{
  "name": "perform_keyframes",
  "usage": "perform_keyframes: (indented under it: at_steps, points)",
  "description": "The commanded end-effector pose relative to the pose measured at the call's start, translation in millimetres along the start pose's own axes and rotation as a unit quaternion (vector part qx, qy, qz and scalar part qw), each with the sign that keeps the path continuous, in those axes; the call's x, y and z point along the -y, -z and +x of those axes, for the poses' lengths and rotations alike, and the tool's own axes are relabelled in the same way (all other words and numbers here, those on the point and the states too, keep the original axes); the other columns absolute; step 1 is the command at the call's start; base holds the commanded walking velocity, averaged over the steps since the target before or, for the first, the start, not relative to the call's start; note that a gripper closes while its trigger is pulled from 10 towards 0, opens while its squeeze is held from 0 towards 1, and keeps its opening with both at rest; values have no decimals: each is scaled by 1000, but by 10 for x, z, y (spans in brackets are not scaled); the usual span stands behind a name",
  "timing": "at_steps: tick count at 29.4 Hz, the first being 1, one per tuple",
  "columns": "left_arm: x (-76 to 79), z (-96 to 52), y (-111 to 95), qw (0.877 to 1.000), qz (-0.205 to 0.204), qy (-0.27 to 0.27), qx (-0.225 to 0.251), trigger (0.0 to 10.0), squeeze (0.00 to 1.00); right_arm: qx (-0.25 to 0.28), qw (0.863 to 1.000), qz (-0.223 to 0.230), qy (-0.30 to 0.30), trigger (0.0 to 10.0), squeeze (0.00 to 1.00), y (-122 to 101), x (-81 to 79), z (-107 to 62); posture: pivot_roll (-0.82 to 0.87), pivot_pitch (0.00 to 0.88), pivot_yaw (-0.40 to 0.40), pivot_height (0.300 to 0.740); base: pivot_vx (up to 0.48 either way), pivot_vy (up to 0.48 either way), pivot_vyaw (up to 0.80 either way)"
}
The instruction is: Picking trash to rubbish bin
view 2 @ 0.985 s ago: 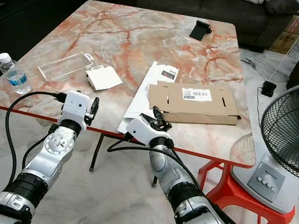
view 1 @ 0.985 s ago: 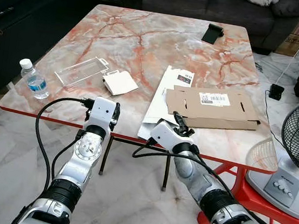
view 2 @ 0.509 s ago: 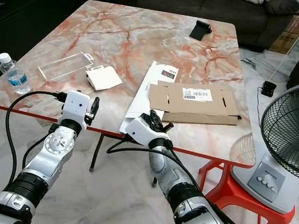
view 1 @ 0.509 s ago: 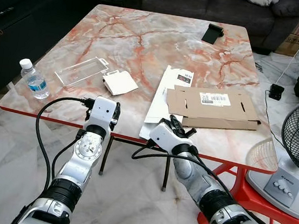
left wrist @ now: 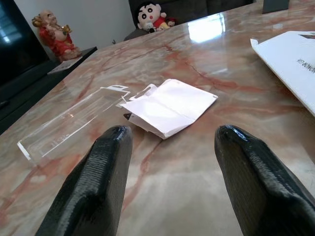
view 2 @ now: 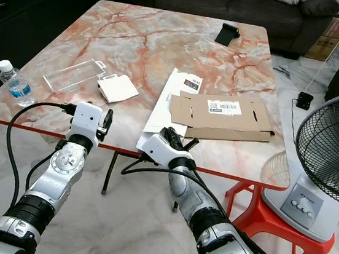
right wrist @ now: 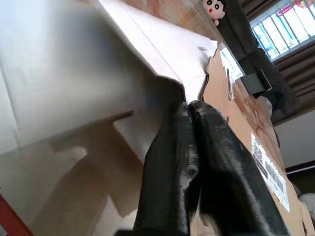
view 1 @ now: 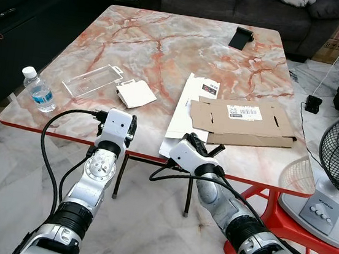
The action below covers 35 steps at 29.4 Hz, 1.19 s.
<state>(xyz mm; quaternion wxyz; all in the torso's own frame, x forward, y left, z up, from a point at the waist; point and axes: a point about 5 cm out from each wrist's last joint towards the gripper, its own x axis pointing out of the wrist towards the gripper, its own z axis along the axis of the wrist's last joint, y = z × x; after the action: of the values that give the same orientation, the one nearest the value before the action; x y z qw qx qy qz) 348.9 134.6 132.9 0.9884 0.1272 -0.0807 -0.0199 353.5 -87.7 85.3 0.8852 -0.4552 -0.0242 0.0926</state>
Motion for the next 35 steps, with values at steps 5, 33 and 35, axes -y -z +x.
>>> perform_keyframes:
  at_steps: [5,33,35]
  points:
    - [-17,31,-75,1000,10,1,14,10000,0,67,995,78,-16,10000,0,-226,-44,-7,121,116,15,740,0,0,0]
    - [25,40,-155,999,-8,2,41,10000,0,125,869,473,73,10000,0,-415,392,59,114,105,22,740,0,0,0]
    - [15,35,-164,999,-11,-2,46,10000,0,139,857,491,71,10000,0,-442,421,60,115,105,21,740,0,0,0]
